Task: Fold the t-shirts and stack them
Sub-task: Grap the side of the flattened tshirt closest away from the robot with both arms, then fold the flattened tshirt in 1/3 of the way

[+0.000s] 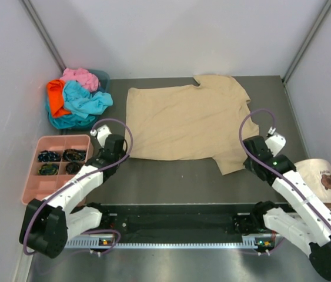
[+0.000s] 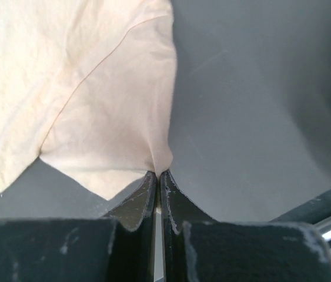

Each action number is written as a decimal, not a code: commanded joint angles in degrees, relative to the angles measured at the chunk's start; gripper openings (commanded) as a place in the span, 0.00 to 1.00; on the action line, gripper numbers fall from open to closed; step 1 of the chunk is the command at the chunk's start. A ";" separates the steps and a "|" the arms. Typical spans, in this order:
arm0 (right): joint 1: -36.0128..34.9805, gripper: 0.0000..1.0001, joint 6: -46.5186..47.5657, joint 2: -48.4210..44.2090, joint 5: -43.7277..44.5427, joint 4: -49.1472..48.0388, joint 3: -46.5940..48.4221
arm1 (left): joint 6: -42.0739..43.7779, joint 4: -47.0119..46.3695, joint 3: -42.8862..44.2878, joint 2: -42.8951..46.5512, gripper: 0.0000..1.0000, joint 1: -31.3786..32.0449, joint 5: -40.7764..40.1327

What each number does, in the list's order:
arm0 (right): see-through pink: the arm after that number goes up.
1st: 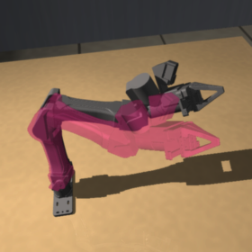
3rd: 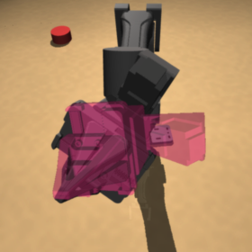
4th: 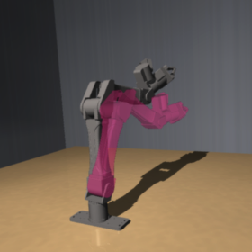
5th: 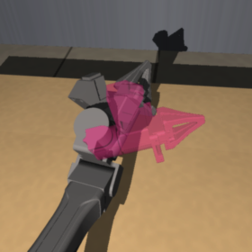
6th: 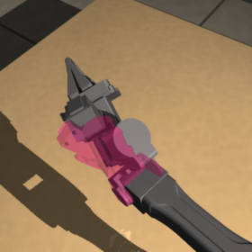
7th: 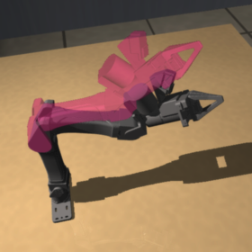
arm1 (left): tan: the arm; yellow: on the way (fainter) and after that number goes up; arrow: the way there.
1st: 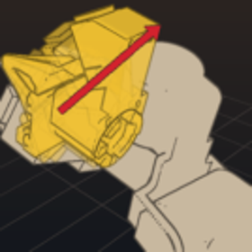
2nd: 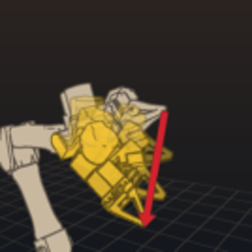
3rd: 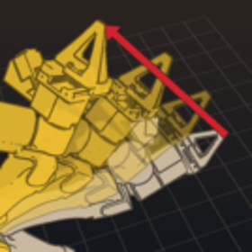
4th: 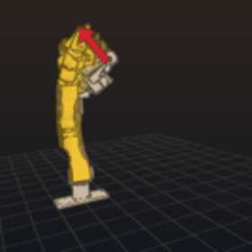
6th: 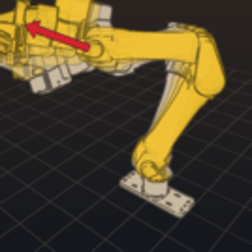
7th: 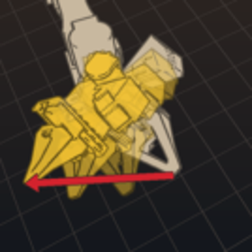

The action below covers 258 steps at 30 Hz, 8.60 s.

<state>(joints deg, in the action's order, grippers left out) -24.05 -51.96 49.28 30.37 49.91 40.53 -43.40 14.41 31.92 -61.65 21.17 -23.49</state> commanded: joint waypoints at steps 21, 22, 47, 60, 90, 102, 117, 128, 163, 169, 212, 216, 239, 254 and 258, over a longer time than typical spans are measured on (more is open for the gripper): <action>8.76 0.00 7.14 -3.14 3.29 -0.16 4.99 | 1.30 0.71 2.44 -0.84 0.00 0.10 -3.85; 8.76 0.00 7.14 -2.70 3.38 -0.69 5.17 | 1.38 0.27 2.53 -1.19 0.00 0.10 -4.37; 17.11 0.00 15.14 22.96 -1.28 -23.97 20.20 | 4.72 -12.57 14.83 -20.00 0.00 -0.69 -10.35; 18.69 0.00 16.72 33.07 -2.51 -26.18 28.37 | 7.09 -13.98 18.79 -24.48 0.00 -3.24 -10.44; 19.66 0.00 16.63 55.05 -4.18 -25.48 44.63 | 9.82 -18.37 31.62 -42.85 0.00 -4.91 -9.65; 21.24 0.00 16.90 56.80 -4.62 -25.65 46.04 | 11.23 -17.93 35.14 -45.49 0.00 -5.08 -10.70; 21.94 0.00 17.51 61.64 -5.50 -24.95 50.96 | 11.32 -17.05 35.14 -46.98 0.00 -6.14 -12.72; 22.65 0.37 18.83 63.93 -6.38 -24.86 53.25 | 11.14 -15.56 37.77 -48.65 0.11 -6.58 -13.87; 18.34 0.47 21.29 52.49 -28.88 -33.39 32.24 | 11.85 -16.44 25.30 -29.85 0.99 2.83 -12.72; 18.08 0.45 21.38 55.31 -28.52 -33.73 32.42 | 11.76 -16.08 24.77 -29.49 0.99 2.83 -13.25; 17.90 0.00 20.59 64.71 -33.09 -34.79 43.22 | 12.11 -12.66 23.80 -27.74 0.99 2.83 -15.36; 17.90 0.00 20.94 68.66 -35.46 -34.97 47.70 | 12.11 -12.39 23.45 -27.30 0.99 2.83 -15.63; 17.64 0.00 21.82 79.39 -44.52 -38.04 61.24 | 11.40 -11.07 23.36 -27.47 0.99 2.83 -16.15; 17.46 0.55 21.12 79.66 -47.07 -43.30 60.63 | 11.23 -10.46 23.62 -28.00 0.99 2.83 -15.71; 17.46 0.68 21.20 76.15 -47.77 -48.23 56.33 | 11.14 -10.46 23.62 -27.83 0.99 2.83 -15.54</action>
<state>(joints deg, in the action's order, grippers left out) -5.91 -31.11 130.45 -15.99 8.88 99.33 -31.59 4.38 55.16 -90.76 24.08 -38.61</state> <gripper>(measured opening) 0.654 0.990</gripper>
